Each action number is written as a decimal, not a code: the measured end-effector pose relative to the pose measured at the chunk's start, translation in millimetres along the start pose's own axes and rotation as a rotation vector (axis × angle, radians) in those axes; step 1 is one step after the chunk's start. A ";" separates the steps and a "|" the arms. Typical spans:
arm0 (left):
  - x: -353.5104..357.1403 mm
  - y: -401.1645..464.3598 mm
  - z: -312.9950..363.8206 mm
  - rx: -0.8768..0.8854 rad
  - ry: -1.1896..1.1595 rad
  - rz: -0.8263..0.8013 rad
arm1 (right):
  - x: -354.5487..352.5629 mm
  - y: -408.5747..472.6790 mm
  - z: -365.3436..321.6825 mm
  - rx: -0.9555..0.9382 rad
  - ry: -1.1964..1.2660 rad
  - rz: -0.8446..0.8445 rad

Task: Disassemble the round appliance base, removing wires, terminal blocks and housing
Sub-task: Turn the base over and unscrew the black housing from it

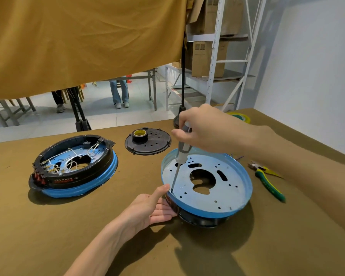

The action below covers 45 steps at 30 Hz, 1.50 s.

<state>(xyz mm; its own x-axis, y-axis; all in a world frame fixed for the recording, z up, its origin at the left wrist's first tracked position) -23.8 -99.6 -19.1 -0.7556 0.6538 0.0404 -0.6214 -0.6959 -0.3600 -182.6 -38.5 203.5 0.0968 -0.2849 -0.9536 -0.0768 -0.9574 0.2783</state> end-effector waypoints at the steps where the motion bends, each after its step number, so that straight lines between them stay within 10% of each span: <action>1: 0.2 -0.3 0.6 0.002 0.006 0.001 | -4.0 -0.8 -0.2 -0.009 0.081 -0.129; 5: 0.6 -1.4 1.7 0.001 0.009 -0.001 | -12.9 -0.9 -1.7 -0.012 0.055 -0.374; 10: 1.3 -1.1 1.0 0.008 0.003 0.008 | -5.9 1.4 -14.9 -0.059 -0.370 -0.149; 15: 0.4 0.1 0.0 0.013 0.003 0.000 | -12.0 -1.3 -21.1 -0.135 0.071 -0.452; 21: -1.4 4.5 -2.6 -0.004 0.007 0.006 | -5.2 -0.5 -25.2 -0.101 -0.336 -0.139; 28: -3.0 7.0 -4.4 -0.017 0.008 -0.001 | -12.7 2.3 -25.7 -0.116 0.094 -0.446; 33: -1.7 6.9 -3.6 -0.007 0.012 -0.006 | -9.3 5.2 -27.0 -0.036 -0.326 -0.174; 39: -3.0 5.2 -2.9 -0.037 -0.008 -0.011 | -13.4 1.3 -26.4 -0.097 0.080 -0.507; 45: -3.6 -1.4 0.5 -0.038 0.015 -0.020 | -7.8 -6.6 -35.7 -0.140 -0.303 -0.093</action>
<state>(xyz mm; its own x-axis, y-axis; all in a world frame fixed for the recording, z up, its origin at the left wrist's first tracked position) -20.4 -101.2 -18.3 -0.7397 0.6721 0.0338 -0.6277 -0.6709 -0.3948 -147.4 -31.6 213.2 -0.2038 -0.1899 -0.9604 0.0574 -0.9816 0.1819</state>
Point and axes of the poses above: each hand's wrist, its own y-axis towards the middle knuckle, its own x-axis out of the palm, z = x × y, the point moved 3 cm from there along y, towards the middle knuckle, and after that the axes turned 7 degrees about x, right-handed, at the moved point
